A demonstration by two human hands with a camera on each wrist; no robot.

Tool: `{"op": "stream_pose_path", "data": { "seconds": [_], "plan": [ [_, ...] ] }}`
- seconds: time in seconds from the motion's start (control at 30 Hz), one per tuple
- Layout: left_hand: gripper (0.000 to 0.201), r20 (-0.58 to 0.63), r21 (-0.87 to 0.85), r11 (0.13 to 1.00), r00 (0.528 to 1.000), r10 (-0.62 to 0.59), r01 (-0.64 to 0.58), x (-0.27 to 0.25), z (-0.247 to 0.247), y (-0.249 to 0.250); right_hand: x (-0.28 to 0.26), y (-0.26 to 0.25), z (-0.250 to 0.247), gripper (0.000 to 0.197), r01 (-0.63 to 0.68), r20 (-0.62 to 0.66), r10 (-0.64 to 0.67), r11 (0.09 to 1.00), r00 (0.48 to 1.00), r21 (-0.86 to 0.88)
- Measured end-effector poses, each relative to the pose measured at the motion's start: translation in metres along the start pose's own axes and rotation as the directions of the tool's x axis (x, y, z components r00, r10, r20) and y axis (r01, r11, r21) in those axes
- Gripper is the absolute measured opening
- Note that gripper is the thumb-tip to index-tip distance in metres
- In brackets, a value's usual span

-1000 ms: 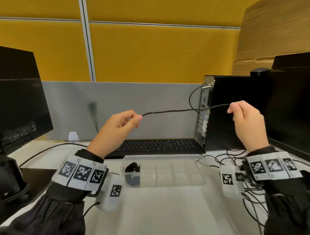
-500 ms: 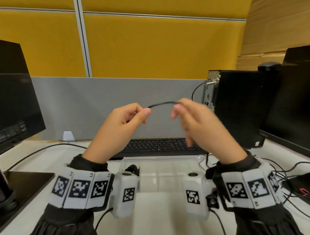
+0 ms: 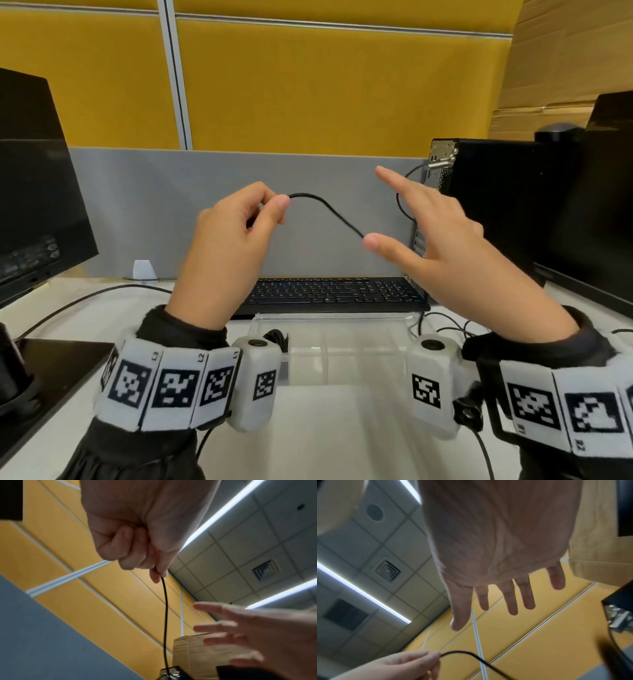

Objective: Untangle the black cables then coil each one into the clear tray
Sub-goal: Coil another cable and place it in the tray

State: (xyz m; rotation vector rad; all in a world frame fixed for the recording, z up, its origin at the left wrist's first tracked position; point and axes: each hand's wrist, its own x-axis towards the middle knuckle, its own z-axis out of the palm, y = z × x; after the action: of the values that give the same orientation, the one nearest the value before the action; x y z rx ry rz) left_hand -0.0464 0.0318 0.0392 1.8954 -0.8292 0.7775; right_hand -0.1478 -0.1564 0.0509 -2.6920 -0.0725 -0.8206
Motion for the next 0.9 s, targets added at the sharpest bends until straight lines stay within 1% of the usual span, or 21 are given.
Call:
{"op": "stream_pose_path", "data": {
  "seconds": [0.07, 0.13, 0.17, 0.2, 0.3, 0.33, 0.4, 0.43, 0.47, 0.5, 0.53, 0.57, 0.6, 0.63, 0.67, 0.7, 0.73, 0.77, 0.83, 0.87, 0.9],
  "plan": [
    [0.030, -0.044, 0.228, 0.974, 0.999, 0.005, 0.006, -0.002, 0.001, -0.002, -0.005, -0.011, -0.001, 0.073, 0.058, 0.063, -0.060, 0.998, 0.996, 0.027],
    [0.030, -0.079, 0.444, 0.895, 0.997, -0.001, 0.036, -0.004, 0.000, -0.002, -0.011, -0.019, -0.005, 0.076, 0.096, 0.191, -0.109, 0.992, 0.976, 0.079],
    [0.030, -0.089, 0.501, 0.864, 0.996, -0.011, 0.054, -0.004, -0.001, -0.003, -0.014, -0.021, -0.007, 0.076, 0.103, 0.239, -0.127, 0.988, 0.963, 0.110],
    [0.031, -0.091, 0.530, 0.845, 0.996, -0.024, 0.069, -0.004, -0.003, -0.004, -0.016, -0.021, -0.011, 0.076, 0.105, 0.252, -0.139, 0.984, 0.958, 0.144],
    [0.032, -0.057, 0.513, 0.856, 0.998, -0.038, 0.062, -0.004, -0.003, -0.005, -0.014, -0.015, -0.011, 0.078, 0.084, 0.144, -0.117, 0.973, 0.983, 0.215],
    [0.031, -0.028, 0.469, 0.882, 0.999, -0.035, 0.044, -0.004, -0.001, -0.004, -0.010, -0.013, -0.005, 0.078, 0.064, 0.121, -0.093, 0.972, 0.988, 0.226],
    [0.030, 0.059, 0.303, 0.953, 0.998, -0.032, 0.013, -0.005, 0.006, 0.003, -0.001, -0.010, 0.013, 0.074, 0.002, 0.176, -0.046, 0.970, 0.983, 0.243],
    [0.029, 0.111, 0.202, 0.979, 0.993, -0.031, 0.008, -0.005, 0.009, 0.006, 0.003, -0.008, 0.024, 0.066, -0.016, 0.212, -0.046, 0.958, 0.976, 0.286],
    [0.029, 0.167, 0.104, 0.994, 0.985, -0.034, 0.017, -0.006, 0.011, 0.010, 0.007, -0.005, 0.034, 0.052, -0.027, 0.211, -0.053, 0.932, 0.976, 0.360],
    [0.029, 0.223, -0.003, 0.999, 0.974, -0.042, 0.044, -0.005, 0.011, 0.014, 0.011, -0.004, 0.041, 0.034, -0.038, 0.176, -0.041, 0.903, 0.983, 0.427],
    [0.031, 0.283, -0.134, 0.985, 0.957, -0.063, 0.105, -0.005, 0.010, 0.017, 0.014, -0.003, 0.042, 0.022, -0.049, 0.137, -0.019, 0.878, 0.990, 0.476],
    [0.032, 0.350, -0.281, 0.939, 0.932, -0.091, 0.197, -0.004, 0.008, 0.019, 0.015, -0.003, 0.040, 0.022, -0.055, 0.118, -0.008, 0.852, 0.993, 0.520],
    [0.032, 0.424, -0.418, 0.857, 0.899, -0.109, 0.301, -0.004, 0.006, 0.020, 0.015, -0.003, 0.039, 0.025, -0.066, 0.129, -0.012, 0.808, 0.992, 0.585],
    [0.031, 0.488, -0.527, 0.757, 0.867, -0.102, 0.386, -0.003, 0.003, 0.020, 0.014, -0.004, 0.037, 0.025, -0.092, 0.160, -0.023, 0.735, 0.987, 0.672],
    [0.029, 0.526, -0.614, 0.657, 0.847, -0.074, 0.438, -0.003, 0.002, 0.020, 0.013, -0.005, 0.035, 0.024, -0.126, 0.194, -0.037, 0.636, 0.980, 0.761],
    [0.025, 0.530, -0.687, 0.567, 0.847, -0.038, 0.455, -0.003, 0.001, 0.022, 0.011, -0.008, 0.033, 0.023, -0.156, 0.218, -0.050, 0.547, 0.975, 0.822],
    [0.023, 0.504, -0.752, 0.485, 0.864, -0.014, 0.447, -0.003, 0.000, 0.025, 0.010, -0.011, 0.034, 0.022, -0.179, 0.232, -0.046, 0.499, 0.972, 0.848],
    [0.024, 0.459, -0.806, 0.414, 0.888, -0.012, 0.422, -0.003, 0.000, 0.028, 0.011, -0.013, 0.037, 0.021, -0.183, 0.234, -0.032, 0.521, 0.972, 0.834],
    [0.029, 0.340, -0.890, 0.304, 0.939, -0.057, 0.341, -0.001, 0.001, 0.029, 0.013, -0.016, 0.049, 0.023, -0.124, 0.205, -0.027, 0.718, 0.978, 0.685],
    [0.031, 0.276, -0.918, 0.274, 0.958, -0.081, 0.287, 0.000, 0.002, 0.028, 0.013, -0.017, 0.055, 0.024, -0.074, 0.213, -0.063, 0.811, 0.975, 0.580],
    [0.032, 0.210, -0.931, 0.284, 0.972, -0.102, 0.231, 0.002, 0.003, 0.025, 0.012, -0.020, 0.059, 0.026, -0.026, 0.247, -0.110, 0.872, 0.963, 0.490]
  ]
}}
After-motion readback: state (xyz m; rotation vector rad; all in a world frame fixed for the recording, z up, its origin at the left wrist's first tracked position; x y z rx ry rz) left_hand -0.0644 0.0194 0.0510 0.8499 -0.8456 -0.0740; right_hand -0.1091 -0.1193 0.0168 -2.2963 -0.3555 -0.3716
